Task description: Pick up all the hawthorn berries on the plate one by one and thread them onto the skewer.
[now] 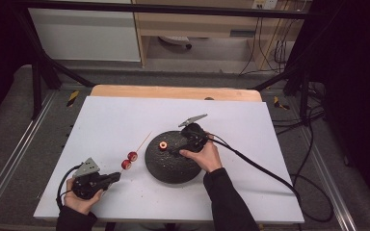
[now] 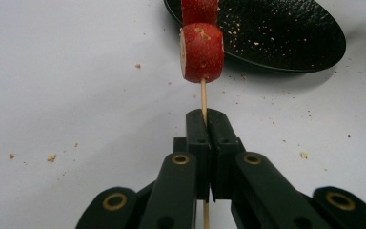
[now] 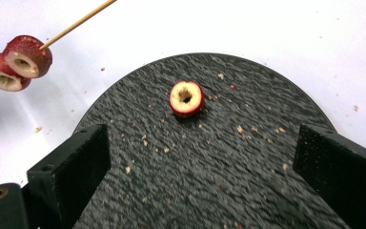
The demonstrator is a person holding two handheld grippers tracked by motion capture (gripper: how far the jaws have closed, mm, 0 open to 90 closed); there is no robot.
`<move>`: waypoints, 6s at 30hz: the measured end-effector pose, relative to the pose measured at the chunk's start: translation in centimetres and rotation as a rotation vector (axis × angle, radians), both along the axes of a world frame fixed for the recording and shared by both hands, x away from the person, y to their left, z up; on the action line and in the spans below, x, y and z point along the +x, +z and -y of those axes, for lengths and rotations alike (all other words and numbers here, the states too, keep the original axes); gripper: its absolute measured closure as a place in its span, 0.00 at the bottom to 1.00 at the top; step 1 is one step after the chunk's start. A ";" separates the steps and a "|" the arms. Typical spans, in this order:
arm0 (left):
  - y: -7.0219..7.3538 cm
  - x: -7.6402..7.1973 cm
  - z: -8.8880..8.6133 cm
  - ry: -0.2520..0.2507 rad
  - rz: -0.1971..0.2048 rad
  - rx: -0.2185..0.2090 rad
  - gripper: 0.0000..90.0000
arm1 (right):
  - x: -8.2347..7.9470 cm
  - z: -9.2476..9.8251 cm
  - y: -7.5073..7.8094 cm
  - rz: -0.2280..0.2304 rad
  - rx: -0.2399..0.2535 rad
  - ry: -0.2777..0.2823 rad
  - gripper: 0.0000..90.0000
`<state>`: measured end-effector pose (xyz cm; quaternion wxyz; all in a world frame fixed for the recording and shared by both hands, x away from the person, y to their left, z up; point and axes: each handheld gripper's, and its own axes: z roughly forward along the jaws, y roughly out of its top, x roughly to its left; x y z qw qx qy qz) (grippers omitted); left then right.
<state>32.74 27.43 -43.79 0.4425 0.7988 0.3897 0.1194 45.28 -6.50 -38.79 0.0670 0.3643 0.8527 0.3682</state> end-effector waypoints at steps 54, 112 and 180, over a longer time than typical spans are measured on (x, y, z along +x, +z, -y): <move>0.0 0.0 0.0 0.010 0.002 -0.003 0.98 | 4.4 -5.8 -3.1 -0.168 -0.090 0.019 0.63; 0.2 -0.4 1.1 -0.008 0.021 -0.001 0.98 | 0.2 -1.7 0.6 -0.102 0.078 -0.013 0.70; 0.3 -1.7 6.7 -0.037 0.090 -0.070 0.98 | -4.3 4.9 -2.1 0.145 0.913 -0.392 0.70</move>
